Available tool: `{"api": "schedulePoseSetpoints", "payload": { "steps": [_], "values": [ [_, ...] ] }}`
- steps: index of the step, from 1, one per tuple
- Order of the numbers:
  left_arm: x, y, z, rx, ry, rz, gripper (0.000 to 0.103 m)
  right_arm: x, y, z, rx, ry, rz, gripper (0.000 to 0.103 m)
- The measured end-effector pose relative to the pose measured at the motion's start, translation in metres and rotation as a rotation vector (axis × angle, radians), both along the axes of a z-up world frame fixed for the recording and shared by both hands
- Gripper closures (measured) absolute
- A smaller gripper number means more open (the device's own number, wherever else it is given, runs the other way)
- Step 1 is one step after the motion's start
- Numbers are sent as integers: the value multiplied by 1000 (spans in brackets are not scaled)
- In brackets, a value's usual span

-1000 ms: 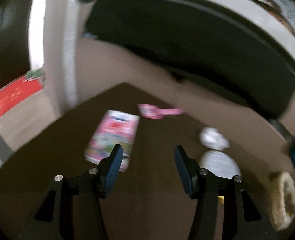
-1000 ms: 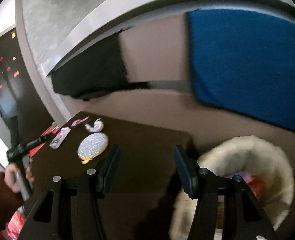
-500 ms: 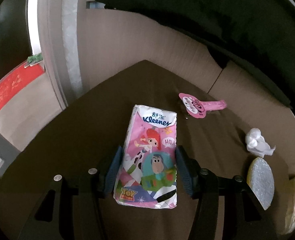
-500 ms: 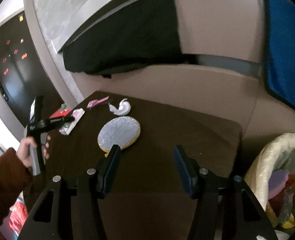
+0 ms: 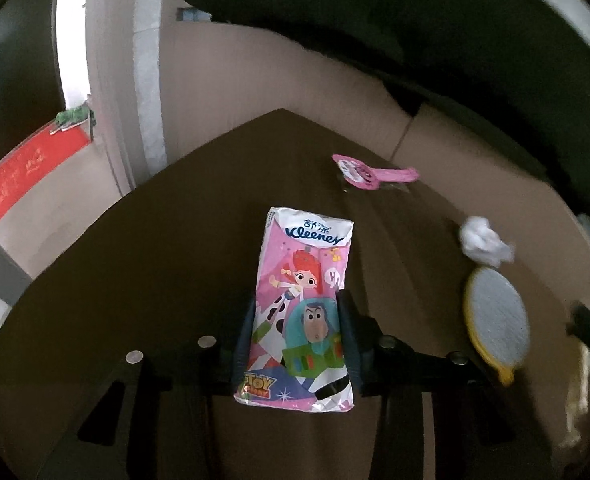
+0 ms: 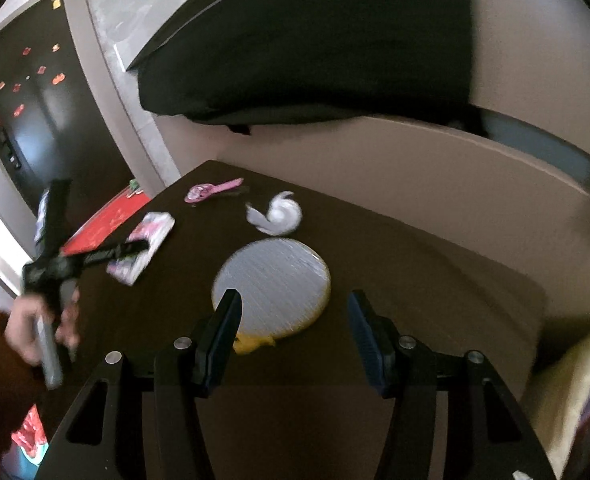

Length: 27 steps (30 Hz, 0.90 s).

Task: Collect trash
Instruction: 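Grasp the pink Kleenex tissue pack with the left tool while the right tool grasps the white crumpled tissue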

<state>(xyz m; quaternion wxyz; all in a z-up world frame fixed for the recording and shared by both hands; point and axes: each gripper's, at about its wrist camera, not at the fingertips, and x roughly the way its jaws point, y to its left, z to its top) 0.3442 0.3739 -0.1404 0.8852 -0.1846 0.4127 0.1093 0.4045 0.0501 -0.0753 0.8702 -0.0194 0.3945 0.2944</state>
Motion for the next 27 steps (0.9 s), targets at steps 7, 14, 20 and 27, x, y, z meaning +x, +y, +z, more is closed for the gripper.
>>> {"api": "schedulePoseSetpoints", "payload": {
  "steps": [7,14,20,27],
  "values": [
    [-62,-13,23,-48,-104,12,63,49,54,-18,-20,-31,-33,51],
    [-81,-23,34,-37,-162,13,63,97,83,-35,-30,12,-81,51],
    [-78,-23,32,-58,-158,20,63,108,101,-54,-97,71,-12,64],
    [-75,-36,37,-48,-170,6,63,76,82,-26,-97,-32,44,92]
  ]
}}
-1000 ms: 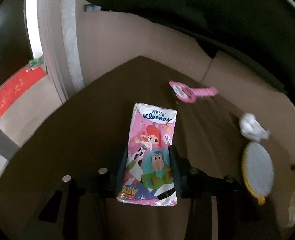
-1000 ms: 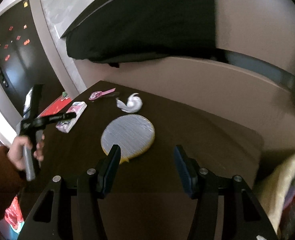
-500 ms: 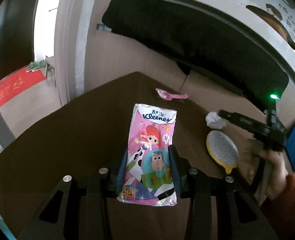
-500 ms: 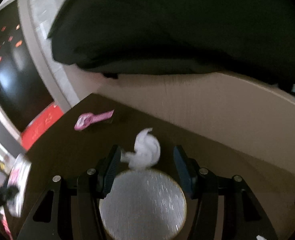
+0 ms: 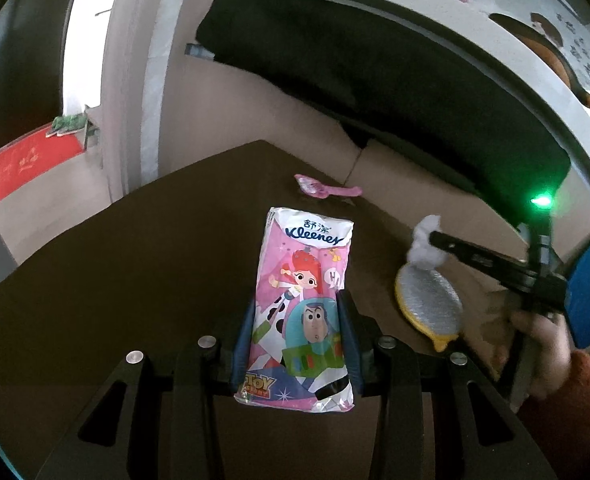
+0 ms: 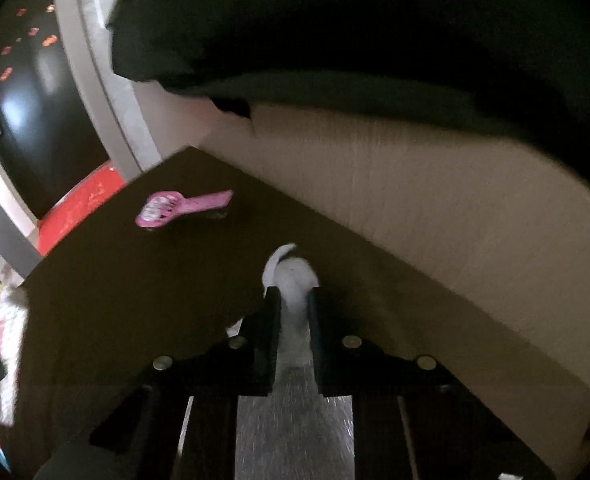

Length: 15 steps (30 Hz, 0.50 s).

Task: Collect trash
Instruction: 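Grasp the pink Kleenex tissue pack with the left tool while the right tool grasps the white crumpled tissue, then lift and carry the Kleenex pack and white tissue over the bin with both tools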

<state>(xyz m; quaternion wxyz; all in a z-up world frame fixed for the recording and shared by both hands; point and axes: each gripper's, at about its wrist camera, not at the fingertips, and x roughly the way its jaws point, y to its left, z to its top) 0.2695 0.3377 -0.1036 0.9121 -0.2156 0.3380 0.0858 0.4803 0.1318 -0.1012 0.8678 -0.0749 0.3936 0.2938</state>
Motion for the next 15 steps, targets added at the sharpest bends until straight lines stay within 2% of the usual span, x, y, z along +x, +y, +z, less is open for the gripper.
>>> {"api": "schedulePoseSetpoints", "payload": {
  "steps": [8,15],
  "values": [
    [-6,-43,27,35,-52,-46,63,-63,-70,56,111,-67,13,92],
    [-12,-85,52,67,-102,-104,63,-102,-119,83,140,-136,-8,92]
  ]
}}
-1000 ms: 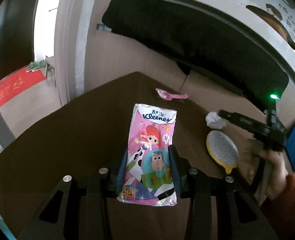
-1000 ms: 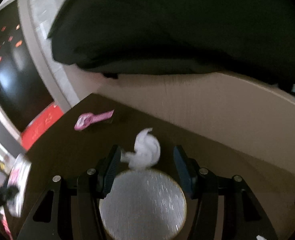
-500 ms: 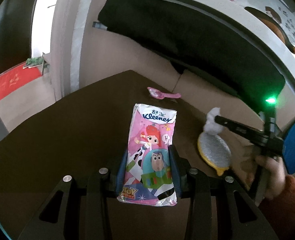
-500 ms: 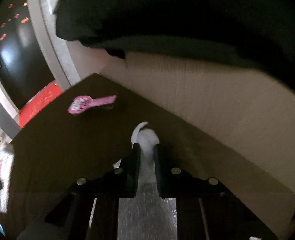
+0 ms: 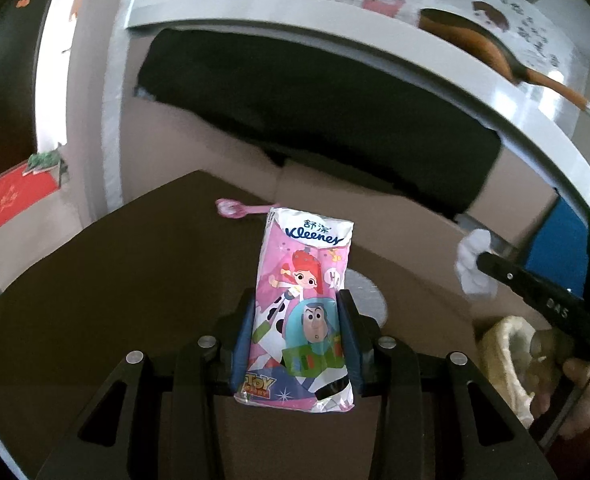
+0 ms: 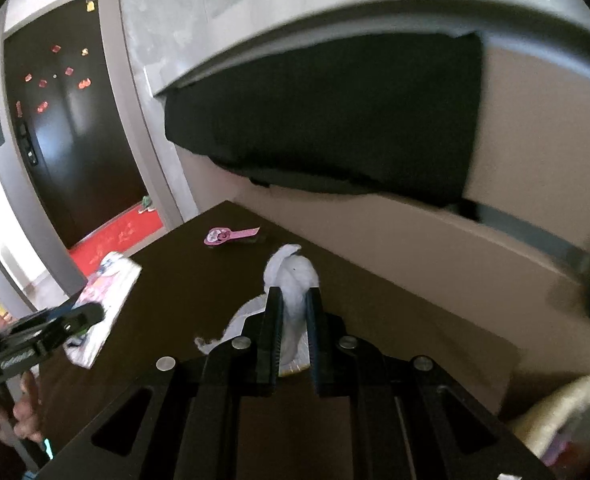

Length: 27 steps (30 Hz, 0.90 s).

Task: Collect trash
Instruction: 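Lift and carry the Kleenex pack and white tissue over the bin with both tools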

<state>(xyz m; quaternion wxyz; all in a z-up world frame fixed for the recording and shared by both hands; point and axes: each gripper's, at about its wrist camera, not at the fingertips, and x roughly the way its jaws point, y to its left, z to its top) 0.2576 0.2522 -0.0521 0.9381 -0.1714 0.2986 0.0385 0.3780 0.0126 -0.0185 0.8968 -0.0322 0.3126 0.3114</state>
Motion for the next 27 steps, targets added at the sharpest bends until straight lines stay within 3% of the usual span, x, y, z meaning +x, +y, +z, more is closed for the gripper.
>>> {"api": "schedulePoseSetpoints", "payload": {
  "steps": [19,27],
  "values": [
    [-5,-118,79,146,-200,-122,63,-81,-100,66,48,-240,-104,92],
    [-3,-187,100,173,-270,-230,63,-106,-164,86,82,-301,-203,92]
  ]
}}
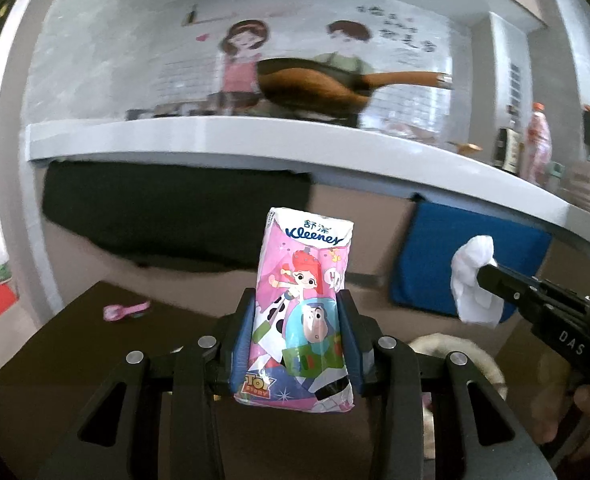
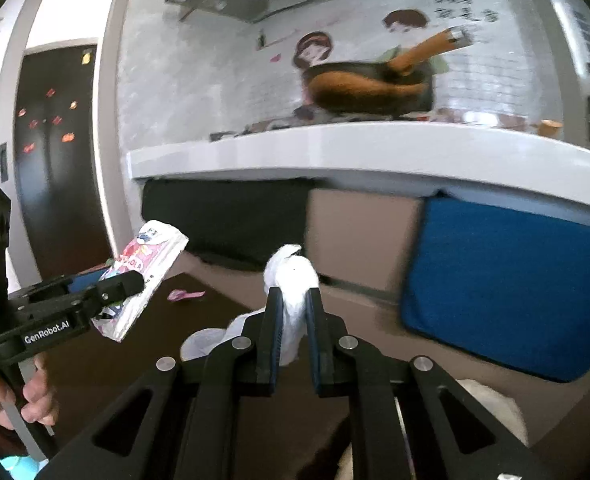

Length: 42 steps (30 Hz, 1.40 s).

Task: Collect trash
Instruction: 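Lift and carry the Kleenex pack and white tissue over the bin with both tools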

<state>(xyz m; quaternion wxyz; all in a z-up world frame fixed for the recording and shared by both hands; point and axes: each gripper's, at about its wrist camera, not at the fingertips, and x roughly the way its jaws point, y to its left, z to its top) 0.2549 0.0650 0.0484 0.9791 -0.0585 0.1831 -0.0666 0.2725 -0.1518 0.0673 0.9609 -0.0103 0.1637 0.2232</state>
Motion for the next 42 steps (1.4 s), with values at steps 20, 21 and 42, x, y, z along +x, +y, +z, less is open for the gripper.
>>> {"api": "schedulePoseSetpoints", "payload": {
  "steps": [20,21,42],
  "values": [
    [-3,-145,10,27,-38,-175,63,-49,-126,4,31,-52,-226,92],
    [-2,-148,8,28,-33,-180,63,-50,-130,3,34,-51,-231,92],
    [30,-181,-47,24,97,-230,63,-27,-163,-44,66,69,-260,92]
  ]
}}
